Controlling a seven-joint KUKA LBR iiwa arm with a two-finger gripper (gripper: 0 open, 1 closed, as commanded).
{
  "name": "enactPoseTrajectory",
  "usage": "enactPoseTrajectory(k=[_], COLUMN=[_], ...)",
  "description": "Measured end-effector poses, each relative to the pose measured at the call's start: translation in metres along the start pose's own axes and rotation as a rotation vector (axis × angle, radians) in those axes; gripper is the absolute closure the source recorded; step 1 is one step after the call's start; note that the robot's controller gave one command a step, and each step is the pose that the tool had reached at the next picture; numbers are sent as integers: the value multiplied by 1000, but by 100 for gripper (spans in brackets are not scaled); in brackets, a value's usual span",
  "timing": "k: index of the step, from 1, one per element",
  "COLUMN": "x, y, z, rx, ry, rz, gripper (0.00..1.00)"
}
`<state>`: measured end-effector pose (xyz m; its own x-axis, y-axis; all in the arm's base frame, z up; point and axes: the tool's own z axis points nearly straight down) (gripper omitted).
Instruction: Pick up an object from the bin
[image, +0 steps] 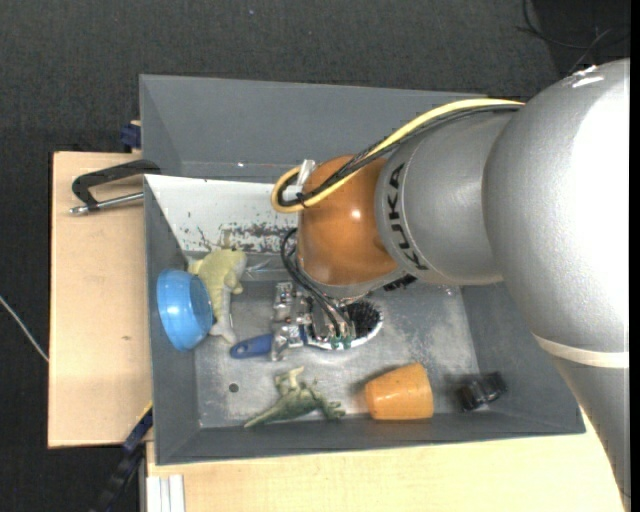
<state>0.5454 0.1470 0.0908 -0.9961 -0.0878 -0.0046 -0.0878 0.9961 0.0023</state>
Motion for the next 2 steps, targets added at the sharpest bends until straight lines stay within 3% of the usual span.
enactPoseTrajectory(k=[1, 2], x=[12, -17], y=[0, -56], z=[7, -144], rx=[5, 4], ry=[-55, -9], rz=[-654, -810], gripper=[100, 100])
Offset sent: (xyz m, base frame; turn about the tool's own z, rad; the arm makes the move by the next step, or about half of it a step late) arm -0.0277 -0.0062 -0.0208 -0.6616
